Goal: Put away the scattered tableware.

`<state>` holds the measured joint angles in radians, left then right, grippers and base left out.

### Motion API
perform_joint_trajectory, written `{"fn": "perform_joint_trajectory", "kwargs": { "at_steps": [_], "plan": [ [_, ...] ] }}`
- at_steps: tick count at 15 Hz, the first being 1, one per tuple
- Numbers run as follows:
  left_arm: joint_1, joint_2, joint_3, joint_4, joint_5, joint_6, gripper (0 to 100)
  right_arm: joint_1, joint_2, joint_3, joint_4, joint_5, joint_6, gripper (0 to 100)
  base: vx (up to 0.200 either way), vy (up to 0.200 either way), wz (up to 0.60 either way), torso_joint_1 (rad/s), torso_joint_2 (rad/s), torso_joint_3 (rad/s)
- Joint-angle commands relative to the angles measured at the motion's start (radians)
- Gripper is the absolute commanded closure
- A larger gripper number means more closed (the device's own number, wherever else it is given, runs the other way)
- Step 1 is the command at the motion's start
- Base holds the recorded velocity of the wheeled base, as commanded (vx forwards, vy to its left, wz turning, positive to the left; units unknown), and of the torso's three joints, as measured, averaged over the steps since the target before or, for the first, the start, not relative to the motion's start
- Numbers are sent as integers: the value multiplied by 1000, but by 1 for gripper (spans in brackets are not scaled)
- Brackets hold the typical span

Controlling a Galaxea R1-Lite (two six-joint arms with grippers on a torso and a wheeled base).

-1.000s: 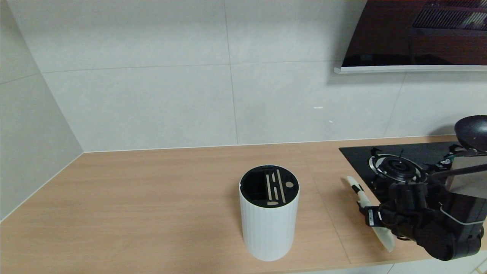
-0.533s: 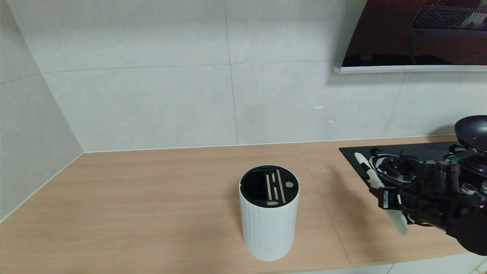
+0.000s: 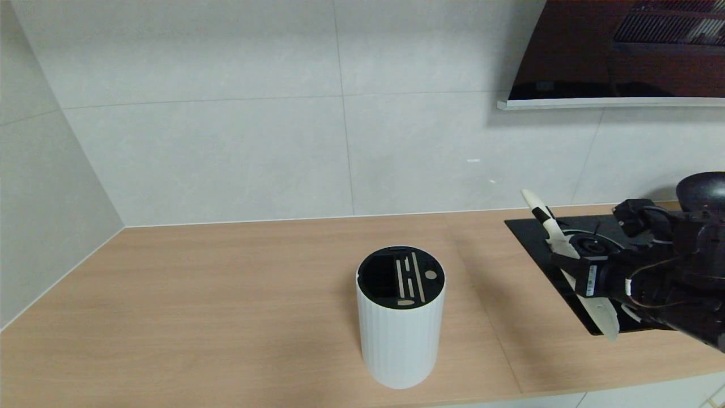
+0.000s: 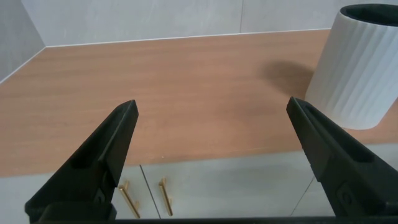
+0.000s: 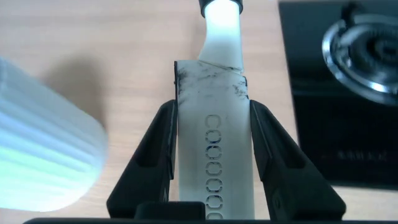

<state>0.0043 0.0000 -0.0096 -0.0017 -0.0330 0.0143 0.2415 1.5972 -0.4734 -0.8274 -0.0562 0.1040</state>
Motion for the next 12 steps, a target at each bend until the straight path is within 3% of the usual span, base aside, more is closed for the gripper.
{"fn": "perform_joint_trajectory", "kwargs": {
  "at_steps": [1,2,5,8,9,10,11,12],
  "plan": [
    [-3,6,-73,11,-12,-5,0,28,-71,-1,-1,2,-1,100,0,0,0,0,0,0],
    [-15,32,-133,35,-36,-7,0,39,-76,-13,-1,2,-1,100,0,0,0,0,0,0],
    [-36,287,-345,88,-216,0,0,75,-68,-122,27,15,-6,100,0,0,0,0,0,0],
    [-46,601,-515,81,-581,0,0,183,-57,-228,91,27,-4,100,0,0,0,0,0,0],
    [-50,699,-584,81,-671,0,0,220,-56,-243,97,27,-4,100,0,0,0,0,0,0],
    [-69,810,-653,81,-723,0,0,262,-54,-260,99,27,-4,100,0,0,0,0,0,0],
    [-96,914,-708,81,-722,-8,0,297,-54,-268,99,27,-4,100,0,0,0,0,0,0],
    [-124,1048,-765,78,-720,-42,0,348,-43,-284,100,27,-4,100,0,0,0,0,0,0]
  ]
}}
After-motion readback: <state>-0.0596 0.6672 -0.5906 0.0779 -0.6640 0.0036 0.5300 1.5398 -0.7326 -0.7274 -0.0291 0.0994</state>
